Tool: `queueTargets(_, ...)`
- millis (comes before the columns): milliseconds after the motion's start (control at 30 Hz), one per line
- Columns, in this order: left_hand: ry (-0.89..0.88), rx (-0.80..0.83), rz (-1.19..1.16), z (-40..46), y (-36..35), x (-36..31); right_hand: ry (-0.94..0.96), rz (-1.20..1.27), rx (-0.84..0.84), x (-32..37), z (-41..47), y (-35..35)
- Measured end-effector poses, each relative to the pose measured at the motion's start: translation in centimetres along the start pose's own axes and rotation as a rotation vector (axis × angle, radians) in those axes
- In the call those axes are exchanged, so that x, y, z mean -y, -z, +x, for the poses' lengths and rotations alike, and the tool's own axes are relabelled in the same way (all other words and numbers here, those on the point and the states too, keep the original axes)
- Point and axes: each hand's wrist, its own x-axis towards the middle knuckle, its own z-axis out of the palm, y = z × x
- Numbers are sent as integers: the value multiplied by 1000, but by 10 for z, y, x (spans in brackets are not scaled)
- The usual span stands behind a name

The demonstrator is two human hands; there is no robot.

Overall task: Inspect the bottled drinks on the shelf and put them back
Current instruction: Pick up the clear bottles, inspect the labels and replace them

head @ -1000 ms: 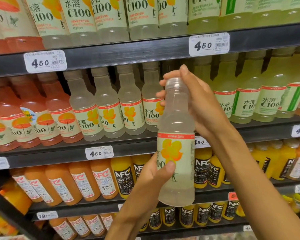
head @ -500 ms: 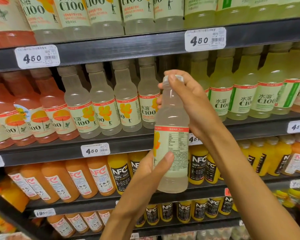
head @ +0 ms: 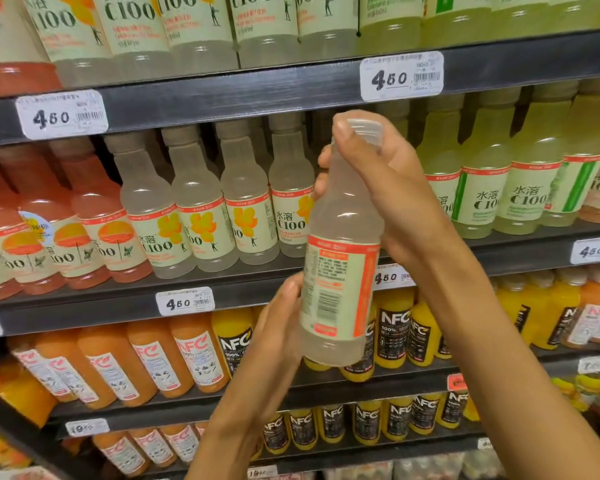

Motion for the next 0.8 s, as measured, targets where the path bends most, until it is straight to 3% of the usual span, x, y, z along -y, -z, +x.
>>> queueTargets(100, 52, -38, 23, 2, -8, 3, -11, -219, -83, -1, 2, -5)
queueTargets(200, 125, 74, -271, 2, -15, 5, -44, -350, -7, -1, 3, -3)
queueTargets(300, 203, 240, -611, 2, -22, -1, -111, -223, 23, -5, 2, 1)
queueTargets(433, 226, 295, -625, 3, -25, 4, -169, 117, 62, -9, -1, -8)
queueTargets(500, 245, 284, -537, 1, -21, 7, -145, 153, 63, -6, -1, -9)
queueTargets(600, 132, 47, -120, 4, -8, -7, -39, 57, 40, -1, 1, -6)
queueTargets(700, 12, 14, 209, 10, -5, -14, 97, -67, 28, 0, 2, -5)
queueTargets(800, -58, -18, 352, 22, -5, -5, 160, -124, 26, -2, 2, -5)
